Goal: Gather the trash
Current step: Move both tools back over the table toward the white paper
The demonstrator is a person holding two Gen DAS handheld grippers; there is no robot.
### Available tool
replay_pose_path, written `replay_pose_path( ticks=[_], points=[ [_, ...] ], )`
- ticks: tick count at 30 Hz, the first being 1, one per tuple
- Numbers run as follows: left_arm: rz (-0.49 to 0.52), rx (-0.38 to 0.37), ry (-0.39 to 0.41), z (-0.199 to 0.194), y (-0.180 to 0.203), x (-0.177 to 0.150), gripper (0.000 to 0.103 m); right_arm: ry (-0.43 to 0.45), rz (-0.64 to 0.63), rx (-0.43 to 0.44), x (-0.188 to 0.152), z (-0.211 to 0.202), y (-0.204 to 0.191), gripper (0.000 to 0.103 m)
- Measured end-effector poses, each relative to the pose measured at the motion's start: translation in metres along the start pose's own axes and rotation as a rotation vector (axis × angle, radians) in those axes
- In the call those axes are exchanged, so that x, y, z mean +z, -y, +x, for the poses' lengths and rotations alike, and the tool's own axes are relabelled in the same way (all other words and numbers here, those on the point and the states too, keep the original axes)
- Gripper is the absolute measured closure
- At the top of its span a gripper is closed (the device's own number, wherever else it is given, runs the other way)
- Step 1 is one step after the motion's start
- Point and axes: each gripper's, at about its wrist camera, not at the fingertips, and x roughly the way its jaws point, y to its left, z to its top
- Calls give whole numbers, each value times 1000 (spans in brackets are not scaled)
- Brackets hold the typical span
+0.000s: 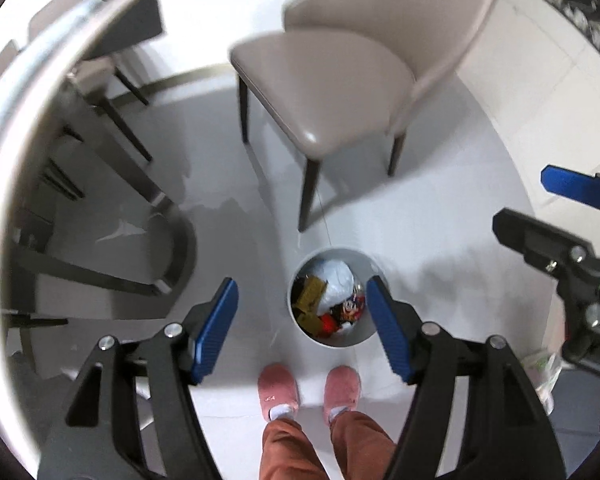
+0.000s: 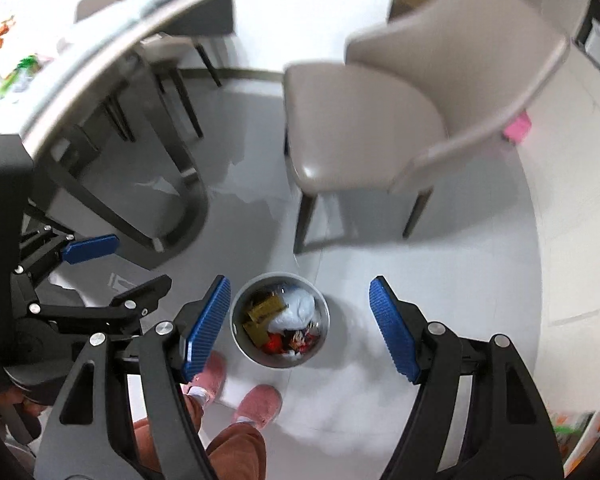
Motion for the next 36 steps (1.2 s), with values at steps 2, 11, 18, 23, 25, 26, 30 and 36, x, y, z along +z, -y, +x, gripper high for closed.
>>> replay_pose_path(
  ticks=[2,11,18,23,25,26,30,36],
  points=[
    [-29,21,33,-33,-10,5,36,30,-39,11,15,-26,-11,33],
    [-216,173,115,-147,-83,-3,36,139,-260,146,75,-112,-88,33],
    [-419,248,159,-186,-170,-32,36,185,-397,253,112,-131,-173,33],
    [-462,277,201,-202,-241,-42,36,208,-466,273,141,-128,-250,34],
    [-457,274,212,-203,-270,-41,36,214,-465,263,152,-123,-279,33],
    [-448,273,211,-204,-290,-39,36,212,-459,255,157,-120,-291,33],
    [-396,261,221,-208,-350,-27,36,202,-412,239,186,-106,-343,34],
    [-338,237,233,-198,-419,-3,36,203,-379,202,227,-81,-396,34]
  ],
)
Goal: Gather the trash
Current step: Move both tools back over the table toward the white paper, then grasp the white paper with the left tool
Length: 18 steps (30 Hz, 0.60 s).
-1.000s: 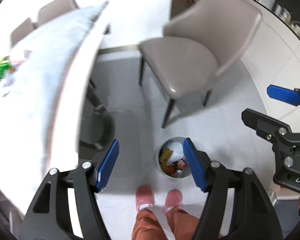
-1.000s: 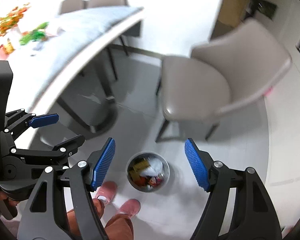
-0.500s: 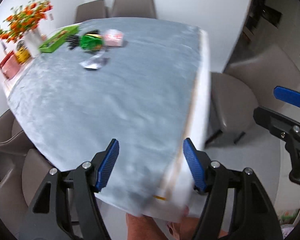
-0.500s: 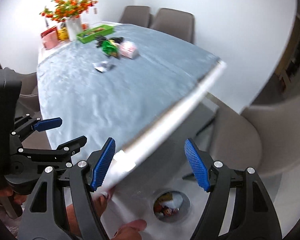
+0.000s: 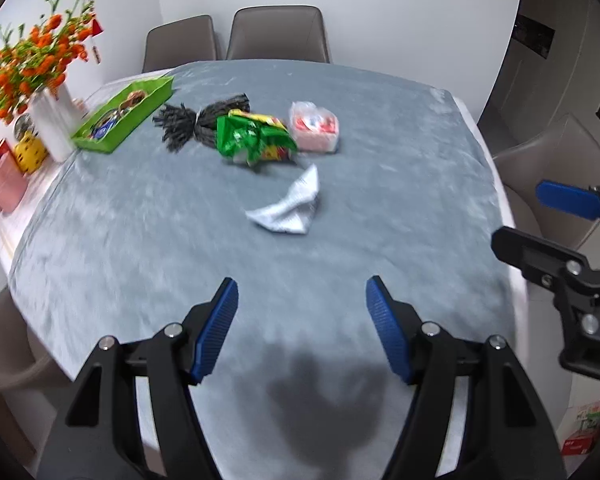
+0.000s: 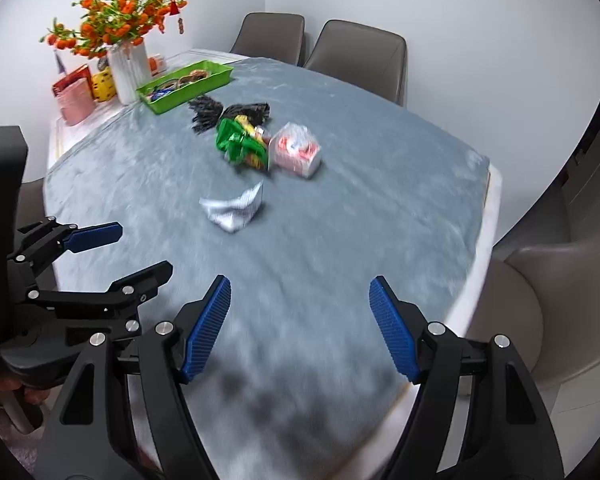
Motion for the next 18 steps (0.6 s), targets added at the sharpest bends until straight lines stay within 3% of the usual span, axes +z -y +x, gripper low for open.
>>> replay_pose_path(
  ticks=[7,18],
  points=[
    [4,-11,-4,46,-20,28,36,-21,-11,0,42,49,-8,34],
    [-9,5,-70,117,-24,50,38,-101,-34,58,64,115,6,34]
  ],
)
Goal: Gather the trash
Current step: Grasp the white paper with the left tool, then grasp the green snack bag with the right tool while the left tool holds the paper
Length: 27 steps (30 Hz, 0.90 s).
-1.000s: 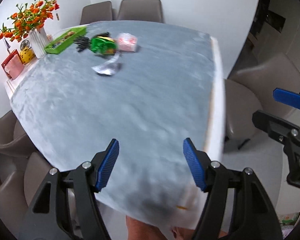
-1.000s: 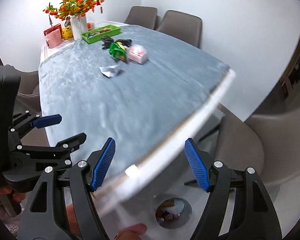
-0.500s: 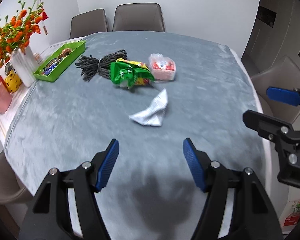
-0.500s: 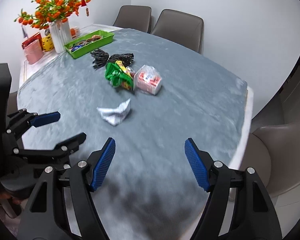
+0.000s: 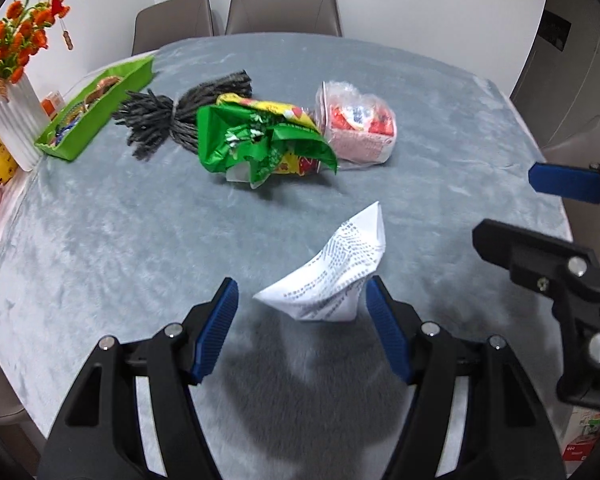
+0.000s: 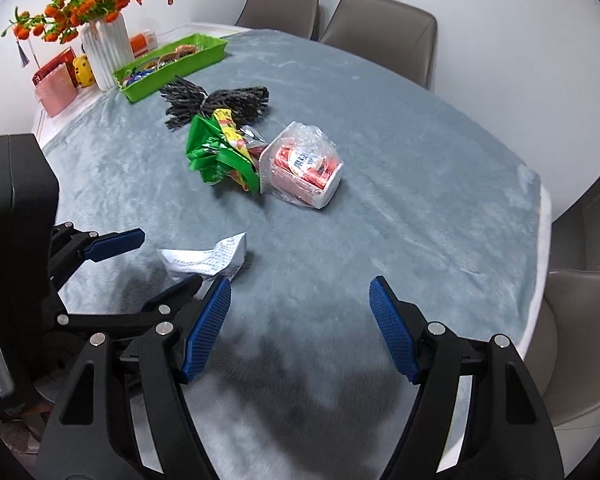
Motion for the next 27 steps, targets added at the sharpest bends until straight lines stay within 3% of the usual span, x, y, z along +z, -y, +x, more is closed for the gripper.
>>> replay_pose_path(
  ticks=[2,4,6,10,17,23,26,27],
  points=[
    [-2,-9,-12,8,1,2,50,-5,-4,6,4,7,2,34],
    [-7,-32,-30,15,1,3,76,-8,-7,11,8,11,4,34],
    [-18,-67,-40,19,0,3,88,-11,-10,16,12,15,5,34],
    [2,-66,-18,15,1,4,91,-6,-29,27,20,19,1,34],
    [-58,-51,5,-2,-23,4,92,17,-75,50,40,29,-15,36],
    [-117,-15,17,-16,-55,-1,92,22,-118,50,56,56,-35,45],
    [-135,0,16,-17,-65,-3,92,18,-142,36,62,71,-43,52],
    [-139,4,16,-17,-68,-3,92,16,-148,31,63,75,-45,59]
  ],
)
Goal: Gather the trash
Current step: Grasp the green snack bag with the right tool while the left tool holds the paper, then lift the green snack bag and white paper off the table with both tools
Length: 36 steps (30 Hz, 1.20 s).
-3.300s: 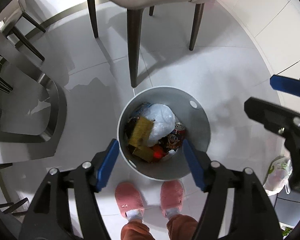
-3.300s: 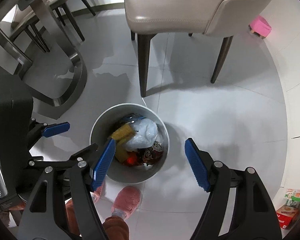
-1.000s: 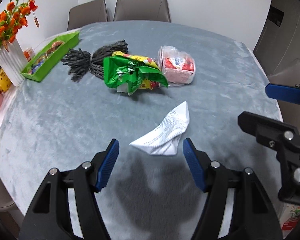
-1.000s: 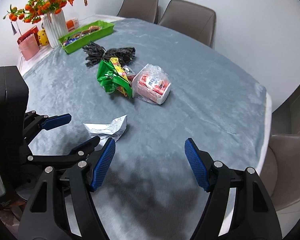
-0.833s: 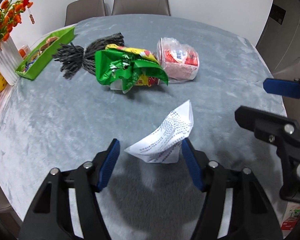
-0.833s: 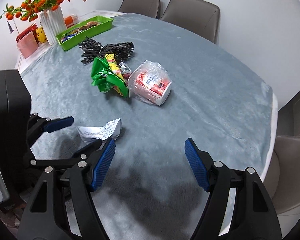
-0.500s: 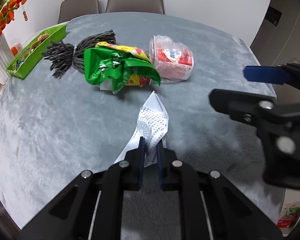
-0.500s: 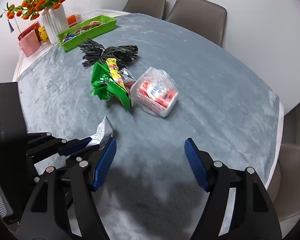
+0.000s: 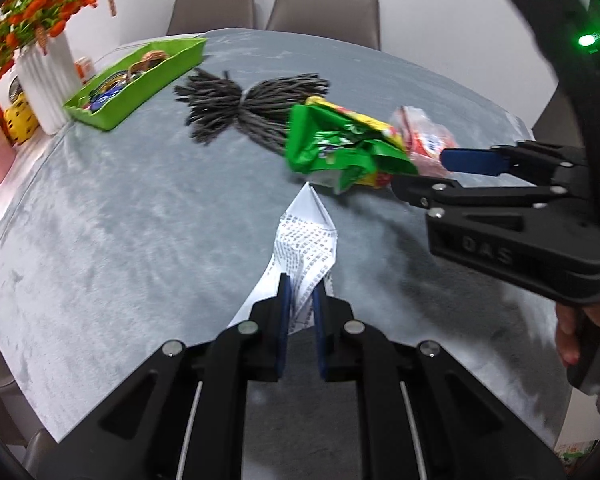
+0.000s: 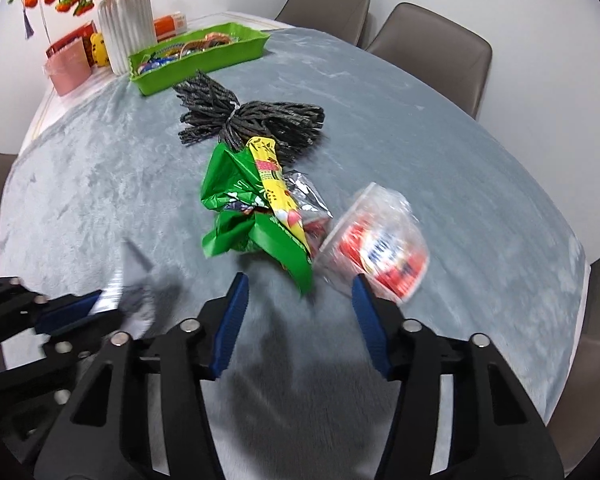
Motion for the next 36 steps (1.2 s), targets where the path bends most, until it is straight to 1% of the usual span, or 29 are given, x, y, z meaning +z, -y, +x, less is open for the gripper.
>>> replay_pose_path(
  ticks=[1,2,4,5,8,9,10,11,12,16,20,22,23,24,25,27,36],
  points=[
    [-4,4,-1,0,-2,0,92,-5,-3,-4,1,4,-1,66],
    [-10,6,-2,0,-4,0,92,-11,-1,-2,3,8,-1,71],
    [-18,9,-1,-1,-7,0,92,-10,3,-1,5,10,-2,89],
    [-21,10,1,-2,-8,-1,92,-10,1,-3,6,9,-3,91],
    [-27,6,2,-3,-10,-2,92,-14,5,-19,6,8,-3,90],
    [-27,4,2,-3,-10,-2,92,-9,11,-27,5,7,-2,87],
    [-27,2,3,-3,-10,-3,92,-4,18,-32,3,5,-1,76],
    [-27,0,3,-4,-10,-3,92,1,24,-36,2,3,1,71],
    [-26,-2,3,-4,-10,-4,92,4,30,-42,0,3,2,69],
    [-26,-9,0,-4,-9,-6,92,-8,37,-48,-3,5,6,69],
    [-28,-10,-3,-3,-10,-5,92,-6,23,-44,3,12,5,69],
    [-28,-7,-3,-3,-11,-5,92,-3,12,-39,7,15,2,69],
    [-29,-6,-3,-4,-12,-5,92,-6,5,-31,9,17,-1,71],
    [-30,-5,-2,-4,-12,-4,92,-6,1,-27,11,18,-3,81],
    [-32,-4,-1,-5,-13,-5,92,-7,-4,-23,12,18,-5,86],
    [-36,-4,3,-7,-15,-4,92,-4,-2,-11,12,16,-7,91],
    [-17,-24,25,-27,-13,-10,92,10,24,6,-4,-17,-21,91]
  ],
)
